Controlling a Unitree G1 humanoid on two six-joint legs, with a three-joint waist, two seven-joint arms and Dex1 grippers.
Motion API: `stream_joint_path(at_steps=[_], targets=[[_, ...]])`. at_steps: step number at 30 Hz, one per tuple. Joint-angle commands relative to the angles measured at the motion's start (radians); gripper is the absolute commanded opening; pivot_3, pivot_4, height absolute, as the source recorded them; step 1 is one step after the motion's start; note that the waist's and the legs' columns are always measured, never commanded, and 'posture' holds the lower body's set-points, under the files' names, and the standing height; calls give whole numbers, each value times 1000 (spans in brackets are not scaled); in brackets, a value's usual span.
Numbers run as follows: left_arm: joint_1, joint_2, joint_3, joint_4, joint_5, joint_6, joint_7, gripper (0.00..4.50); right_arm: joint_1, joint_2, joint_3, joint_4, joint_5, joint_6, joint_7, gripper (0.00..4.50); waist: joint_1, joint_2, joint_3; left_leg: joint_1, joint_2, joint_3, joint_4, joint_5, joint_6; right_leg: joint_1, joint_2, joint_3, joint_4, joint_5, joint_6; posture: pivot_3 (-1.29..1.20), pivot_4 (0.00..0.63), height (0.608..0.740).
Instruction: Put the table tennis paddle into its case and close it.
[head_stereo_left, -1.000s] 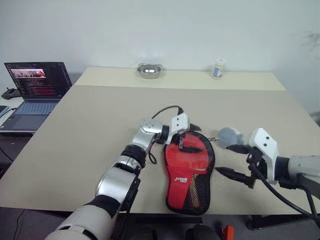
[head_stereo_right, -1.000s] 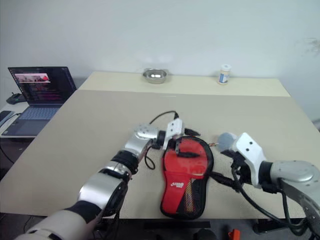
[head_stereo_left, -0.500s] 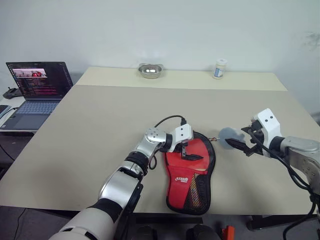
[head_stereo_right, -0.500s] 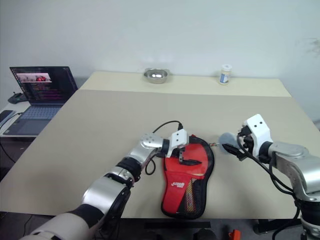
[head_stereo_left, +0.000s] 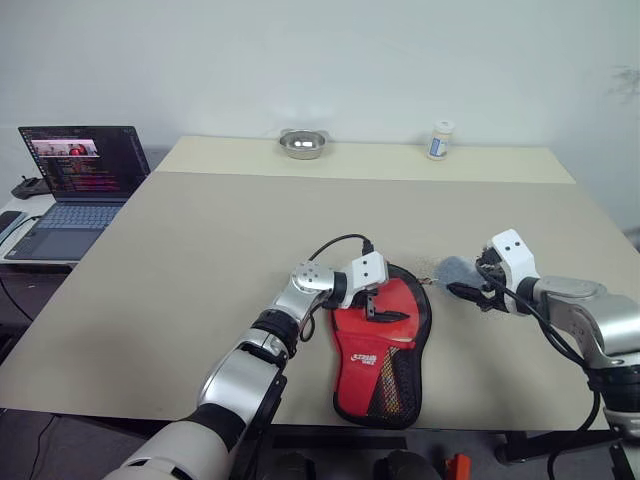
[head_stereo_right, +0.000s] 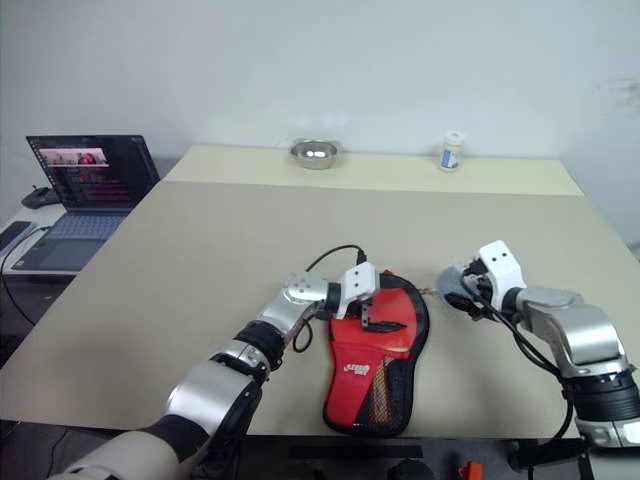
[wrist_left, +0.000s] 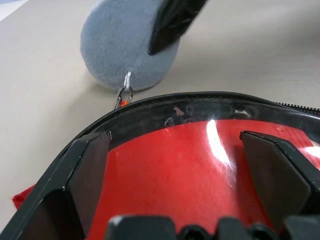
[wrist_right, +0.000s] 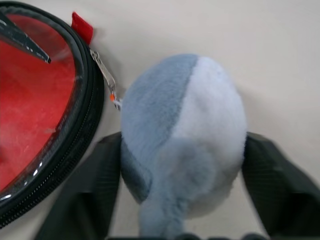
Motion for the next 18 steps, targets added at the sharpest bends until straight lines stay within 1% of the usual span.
stream_joint_path(at_steps=[1,2,5,6,8,10,13,14,18], targets=[[50,9,-61,54,61,6,-29,4500,-20,-3,-23,-24,-12,-9,-6,2096,0,0,0,0,0,0,0,0,0,0,0,0,0,0,0,0,150,740],[51,7,-60,61,62,12,-25,4500,-18,-3,-31,-27,-11,-4,-10,1731,0,0,0,1,0,0,0,0,0,1,0,0,0,0,0,0,150,740],[58,5,-66,77,71,20,-16,4500,-7,-13,-48,-44,-11,12,-16,851,0,0,0,6,0,0,-1,0,0,6,0,0,-1,0,0,0,150,740],[60,4,-69,83,75,20,-11,4500,3,-25,-54,-58,-10,21,-15,683,0,0,0,8,0,0,-2,0,0,8,0,0,-2,-2,3,0,150,740],[61,1,-69,92,77,29,-4,4500,31,-55,-71,-102,-2,47,-5,304,0,1,-1,9,1,0,-2,0,0,9,0,0,-2,-2,4,0,150,740],[59,-6,-67,100,76,40,7,4500,68,-93,-93,-153,9,75,11,187,4,2,-2,9,0,0,-1,0,0,10,0,0,-2,-2,4,0,150,740],[47,-27,-66,113,77,53,27,4500,223,-211,-132,-380,88,167,102,184,17,7,-6,8,0,-1,-2,0,0,11,-1,-1,-4,-2,4,0,150,740],[44,-31,-66,116,77,55,31,4500,256,-234,-143,-437,112,189,119,183,17,6,-7,8,-1,-1,-2,-1,0,11,-1,-2,-6,-2,4,0,150,740],[35,-43,-67,126,80,62,47,4500,347,-283,-187,-627,218,267,169,180,16,5,-11,9,0,-1,-1,-1,1,13,-1,-1,-6,-3,5,0,150,740]])
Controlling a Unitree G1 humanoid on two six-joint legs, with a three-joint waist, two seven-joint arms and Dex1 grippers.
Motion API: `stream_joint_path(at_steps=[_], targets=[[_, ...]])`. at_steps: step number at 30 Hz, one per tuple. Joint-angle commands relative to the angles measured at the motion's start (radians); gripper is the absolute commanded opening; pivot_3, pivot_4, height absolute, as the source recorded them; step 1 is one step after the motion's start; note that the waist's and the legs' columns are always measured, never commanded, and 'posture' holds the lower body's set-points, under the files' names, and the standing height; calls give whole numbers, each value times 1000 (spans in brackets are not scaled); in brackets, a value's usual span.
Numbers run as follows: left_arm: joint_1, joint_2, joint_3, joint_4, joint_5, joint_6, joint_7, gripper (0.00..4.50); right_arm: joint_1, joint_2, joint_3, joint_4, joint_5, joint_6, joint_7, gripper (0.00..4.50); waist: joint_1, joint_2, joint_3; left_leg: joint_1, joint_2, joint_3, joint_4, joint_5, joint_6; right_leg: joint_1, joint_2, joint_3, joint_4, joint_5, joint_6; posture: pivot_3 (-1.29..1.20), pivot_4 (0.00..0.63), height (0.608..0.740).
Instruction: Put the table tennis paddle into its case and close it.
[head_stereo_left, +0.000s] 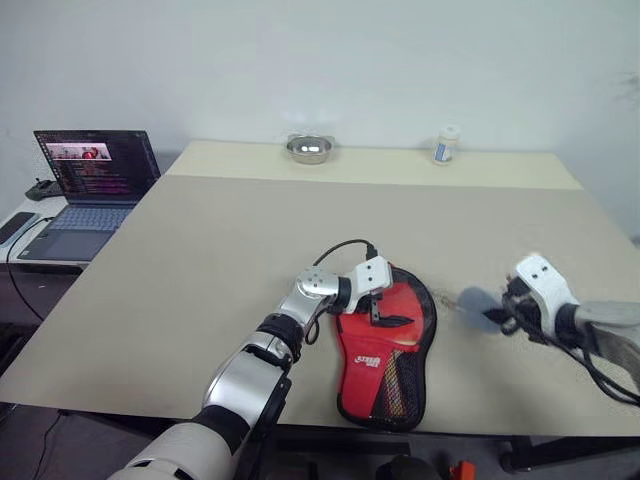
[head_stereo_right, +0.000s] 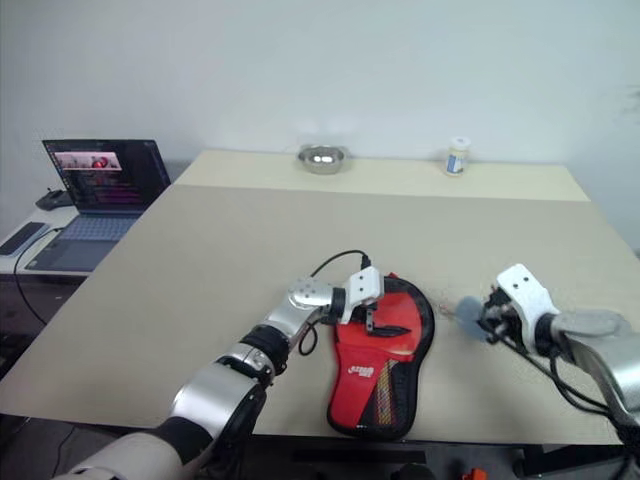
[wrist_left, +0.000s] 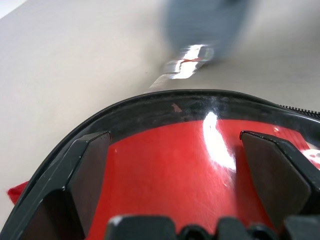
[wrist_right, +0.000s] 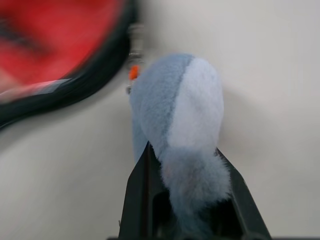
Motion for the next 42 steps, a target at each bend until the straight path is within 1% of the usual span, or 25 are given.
stream_joint_path(at_steps=[1,3,6,12,14,16,18,22,24,27,29,30,32,37,40,42], targets=[[38,-13,-64,81,78,41,13,4500,81,-62,-56,-218,105,63,63,179,0,0,-1,0,0,0,0,0,0,0,0,0,0,0,0,0,150,740],[35,-17,-67,88,82,41,23,4500,144,-97,-66,-311,137,74,84,179,5,-2,-2,0,0,-2,0,0,0,1,0,-2,0,0,0,0,150,740],[28,-32,-74,99,92,46,53,4500,297,-151,-89,-448,195,70,113,178,8,-4,-5,0,1,-2,0,0,0,1,0,-2,-2,0,0,0,150,740],[23,-51,-79,112,109,56,88,4500,539,-273,-119,-468,296,-90,78,177,9,-8,-12,2,0,-3,-1,-1,2,10,-2,-5,-14,2,4,0,150,740],[22,-59,-80,116,114,58,96,4500,636,-325,-138,-468,323,-159,78,177,9,-8,-12,3,0,-4,0,-2,2,13,-8,-7,-16,2,5,0,150,740],[19,-65,-82,119,120,59,105,4500,711,-365,-154,-468,372,-230,62,176,9,-8,-13,4,0,-8,-1,-2,3,18,-9,-12,-22,3,6,0,150,740],[17,-70,-84,122,122,60,109,4500,754,-389,-161,-468,417,-288,14,175,9,-9,-14,4,0,-10,-1,-2,3,19,-10,-14,-26,4,7,0,150,740],[14,-76,-90,125,128,55,118,4500,801,-426,-171,-468,452,-347,-55,175,10,-9,-14,1,-1,-13,-1,-2,3,20,-10,-17,-27,4,7,0,150,740],[14,-76,-93,125,127,52,120,4500,802,-428,-174,-468,457,-350,-102,174,10,-9,-14,1,-1,-14,-1,-2,3,20,-10,-17,-28,4,7,0,150,740],[15,-78,-93,119,123,43,119,4500,783,-397,-238,-468,489,-320,-86,174,10,-11,-13,1,-1,-14,-1,-2,3,20,-10,-18,-28,4,7,0,150,740],[14,-79,-91,117,119,41,120,4500,767,-397,-279,-468,528,-300,-50,899,10,-12,-12,1,-1,-15,-1,-2,3,20,-10,-18,-27,4,7,0,150,740],[13,-79,-89,116,117,41,120,4500,759,-399,-298,-468,550,-291,-33,1135,10,-13,-12,1,-1,-15,-1,-2,3,20,-10,-18,-27,4,7,0,150,740],[10,-79,-85,114,112,40,121,4500,741,-392,-341,-468,593,-269,-3,1745,10,-13,-12,1,-1,-15,-1,-2,3,20,-10,-19,-27,4,7,0,150,740],[-2,-86,-60,111,88,54,129,4500,669,-376,-435,-437,687,-212,47,3381,10,-14,-11,0,-1,-16,-1,-2,3,20,-10,-19,-28,4,7,0,150,740],[-6,-96,-45,103,72,54,129,4500,614,-362,-465,-397,737,-203,65,3381,10,-14,-11,0,-1,-16,-1,-2,3,20,-10,-19,-28,4,7,0,150,740],[-12,-105,-28,91,51,53,128,4500,543,-352,-451,-334,709,-226,63,3381,10,-13,-10,0,-1,-16,-1,-2,3,20,-11,-19,-28,4,7,0,150,740]])
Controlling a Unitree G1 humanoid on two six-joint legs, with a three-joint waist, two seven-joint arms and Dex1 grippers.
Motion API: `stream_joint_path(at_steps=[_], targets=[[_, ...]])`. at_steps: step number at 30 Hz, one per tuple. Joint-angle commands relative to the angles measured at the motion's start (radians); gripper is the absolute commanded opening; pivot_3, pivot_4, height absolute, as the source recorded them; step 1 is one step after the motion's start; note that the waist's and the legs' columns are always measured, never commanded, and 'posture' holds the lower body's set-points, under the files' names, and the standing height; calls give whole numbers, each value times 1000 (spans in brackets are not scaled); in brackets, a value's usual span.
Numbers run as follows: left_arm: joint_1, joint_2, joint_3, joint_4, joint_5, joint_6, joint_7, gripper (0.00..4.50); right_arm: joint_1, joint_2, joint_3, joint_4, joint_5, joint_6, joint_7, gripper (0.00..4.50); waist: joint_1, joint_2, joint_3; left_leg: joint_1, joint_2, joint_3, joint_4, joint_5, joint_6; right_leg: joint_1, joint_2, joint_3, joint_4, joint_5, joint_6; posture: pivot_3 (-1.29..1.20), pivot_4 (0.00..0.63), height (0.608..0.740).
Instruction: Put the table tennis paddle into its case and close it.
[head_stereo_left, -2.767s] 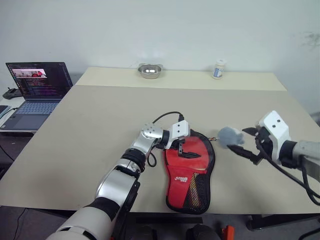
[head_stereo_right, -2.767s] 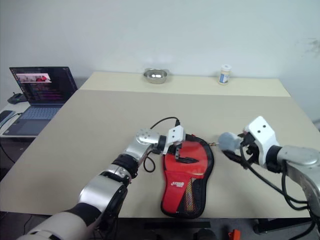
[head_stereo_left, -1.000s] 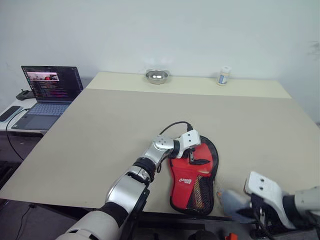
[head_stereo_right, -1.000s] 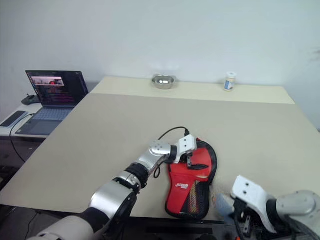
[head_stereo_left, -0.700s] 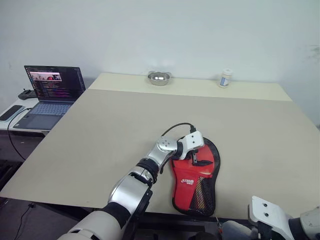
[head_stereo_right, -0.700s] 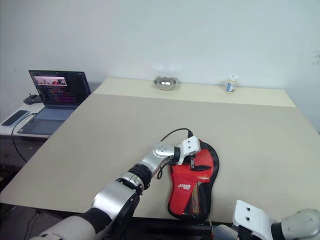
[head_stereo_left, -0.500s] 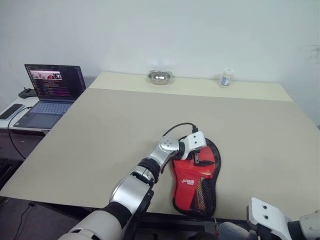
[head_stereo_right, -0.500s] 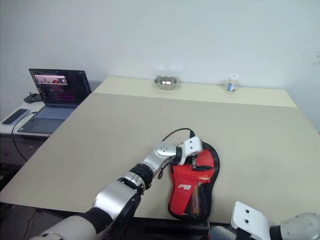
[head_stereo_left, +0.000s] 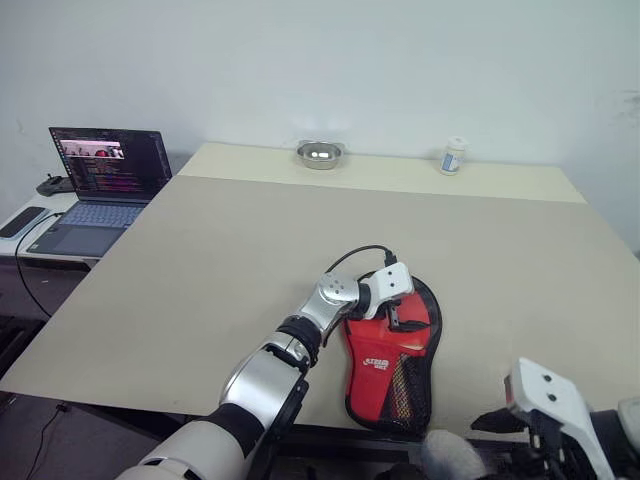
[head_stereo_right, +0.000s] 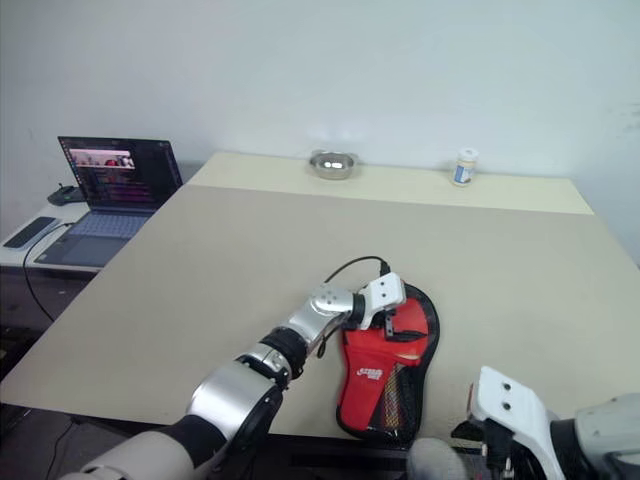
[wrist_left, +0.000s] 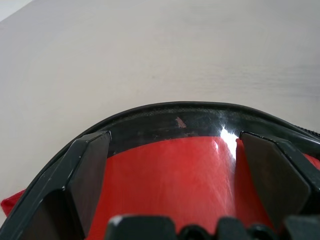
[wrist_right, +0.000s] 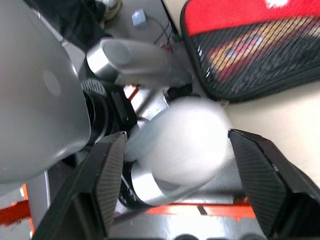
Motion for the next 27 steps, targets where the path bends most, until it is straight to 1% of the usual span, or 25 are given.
stream_joint_path(at_steps=[1,2,4,5,7,9,10,12,15,17,19,21,25,27], targets=[[14,-12,11,19,-1,27,2,4500,-116,20,1,103,-22,-40,9,3381,0,0,1,0,0,0,0,0,0,0,0,0,0,0,0,0,150,740],[13,-12,19,7,-10,15,0,4500,-157,30,28,137,-55,-63,6,3381,-1,1,1,0,0,0,0,0,0,0,0,0,0,0,0,0,150,740],[7,9,38,-39,-33,-21,-25,4500,-266,91,124,225,-162,-136,-35,3381,-2,0,3,-1,0,0,0,0,0,-1,0,0,0,0,0,0,150,740],[5,24,48,-68,-47,-33,-48,4500,-309,119,170,263,-210,-168,-34,3381,-2,-1,5,-1,0,0,0,0,0,-2,0,0,0,0,0,0,150,740],[3,44,60,-116,-69,-37,-82,4500,-359,161,232,321,-288,-227,5,3381,-2,3,10,-3,0,1,0,0,0,-4,0,0,1,0,0,0,150,740],[23,115,80,-273,-125,6,-168,4500,-446,247,341,443,-403,-337,40,3381,-4,6,13,-5,0,2,-1,0,0,-6,1,1,1,0,0,0,150,740],[46,159,91,-376,-160,55,-209,4500,-492,295,389,508,-447,-378,50,3381,-9,6,14,-8,0,2,-2,0,0,-11,2,2,2,0,-1,0,150,740],[119,239,109,-581,-225,193,-264,4500,-564,383,443,617,-517,-454,70,3381,-24,9,16,-16,2,4,0,1,0,-21,5,5,5,3,-6,0,150,740],[243,342,127,-819,-268,360,-258,4500,-625,460,470,767,-601,-562,126,3381,-25,21,19,-17,2,4,-1,1,-1,-23,5,5,7,3,-7,0,150,740],[321,389,141,-928,-281,436,-225,4500,-649,482,470,859,-642,-621,167,3381,-24,24,20,-16,1,4,-1,1,-1,-23,5,4,6,2,-8,0,150,740],[370,423,151,-989,-283,482,-193,4500,-675,489,453,932,-658,-646,199,3381,-15,24,20,-17,1,4,-1,1,-1,-23,5,3,7,2,-8,0,150,740],[380,430,146,-1000,-276,505,-161,4500,-690,483,435,981,-674,-673,225,3381,-3,24,21,-17,0,4,1,1,0,-22,5,3,8,2,-8,0,150,740],[392,458,146,-939,-266,490,-133,4500,-663,491,428,918,-691,-659,210,3381,-1,24,21,-16,-2,5,2,1,0,-21,5,4,9,3,-7,0,150,740],[380,446,134,-909,-254,475,-111,4500,-646,488,422,896,-697,-648,199,3381,-2,24,21,-15,-1,5,3,1,0,-21,5,5,11,3,-7,0,150,740]])
